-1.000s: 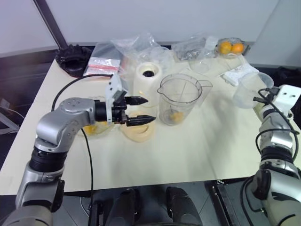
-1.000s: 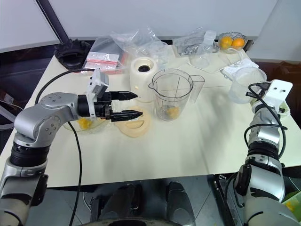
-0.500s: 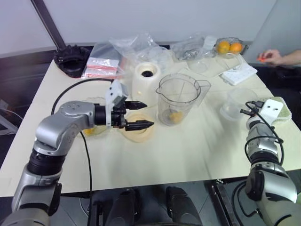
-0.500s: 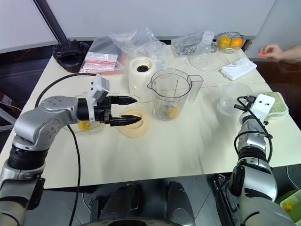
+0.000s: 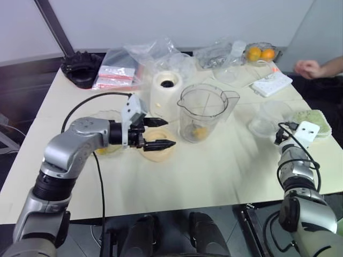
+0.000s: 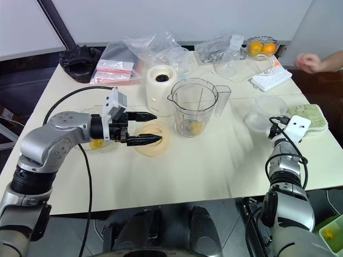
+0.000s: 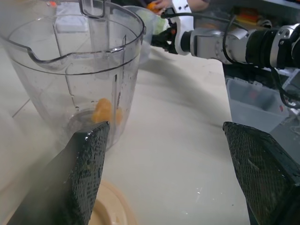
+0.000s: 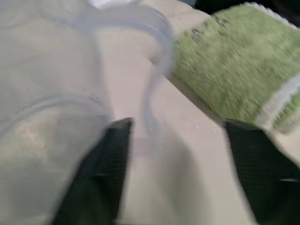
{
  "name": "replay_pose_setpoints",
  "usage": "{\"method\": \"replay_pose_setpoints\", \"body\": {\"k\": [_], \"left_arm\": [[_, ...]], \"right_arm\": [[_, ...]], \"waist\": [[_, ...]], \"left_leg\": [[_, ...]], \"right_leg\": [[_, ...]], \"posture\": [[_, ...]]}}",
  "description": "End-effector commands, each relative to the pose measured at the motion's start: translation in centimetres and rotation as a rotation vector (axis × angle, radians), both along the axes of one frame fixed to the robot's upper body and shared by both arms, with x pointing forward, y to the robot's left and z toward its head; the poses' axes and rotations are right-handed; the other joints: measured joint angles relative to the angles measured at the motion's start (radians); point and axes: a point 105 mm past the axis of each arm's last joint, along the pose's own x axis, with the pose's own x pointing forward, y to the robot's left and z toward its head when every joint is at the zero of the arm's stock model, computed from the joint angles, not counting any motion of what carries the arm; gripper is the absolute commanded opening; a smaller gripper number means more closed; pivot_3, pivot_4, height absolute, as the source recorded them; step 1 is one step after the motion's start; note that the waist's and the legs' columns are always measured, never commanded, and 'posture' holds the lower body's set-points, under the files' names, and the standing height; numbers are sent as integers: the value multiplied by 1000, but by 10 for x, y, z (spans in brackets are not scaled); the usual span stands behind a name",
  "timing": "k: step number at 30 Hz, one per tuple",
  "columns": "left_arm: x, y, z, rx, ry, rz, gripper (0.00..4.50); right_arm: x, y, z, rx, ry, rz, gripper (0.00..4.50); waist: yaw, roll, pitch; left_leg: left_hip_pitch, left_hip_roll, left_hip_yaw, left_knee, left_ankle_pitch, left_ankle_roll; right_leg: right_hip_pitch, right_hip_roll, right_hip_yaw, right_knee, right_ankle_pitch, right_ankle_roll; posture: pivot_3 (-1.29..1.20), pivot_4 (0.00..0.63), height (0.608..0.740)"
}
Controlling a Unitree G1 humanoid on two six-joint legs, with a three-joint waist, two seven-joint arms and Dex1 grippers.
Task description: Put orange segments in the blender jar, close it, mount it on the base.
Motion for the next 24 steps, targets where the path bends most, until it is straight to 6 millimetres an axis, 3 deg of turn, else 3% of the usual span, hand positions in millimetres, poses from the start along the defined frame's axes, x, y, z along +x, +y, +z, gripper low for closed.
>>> {"method": "replay_pose_setpoints", "body": {"k": [1,12,20,24], "left_arm": [[0,1,6,0,-45,-3,4034],[2,1,5,-7,-38,1,4034],[16,24,5,86,-59,48,4034],[28,34,0,166,-85,58,4034]], "right_arm": [[2,3,7,-49,-12,16,4425],[-21,18,10,-161,-43,53,4425],[-80,47,35,-237,-95,113,4425],[-110,62,33,-131,-119,213,4425]], "waist": [[0,0,0],[4,0,0],[11,0,-1],[14,0,-1]], "left_leg": [[0,0,0,0,0,0],[0,1,-1,1,0,0],[0,1,-2,1,0,0],[1,1,-2,1,0,0]], "right_leg": [[0,0,0,0,0,0],[1,1,0,0,0,0],[0,1,0,2,0,0],[1,1,0,2,-1,-2]], "posture": [[0,150,740],[0,150,740],[0,150,740],[0,150,740]]}}
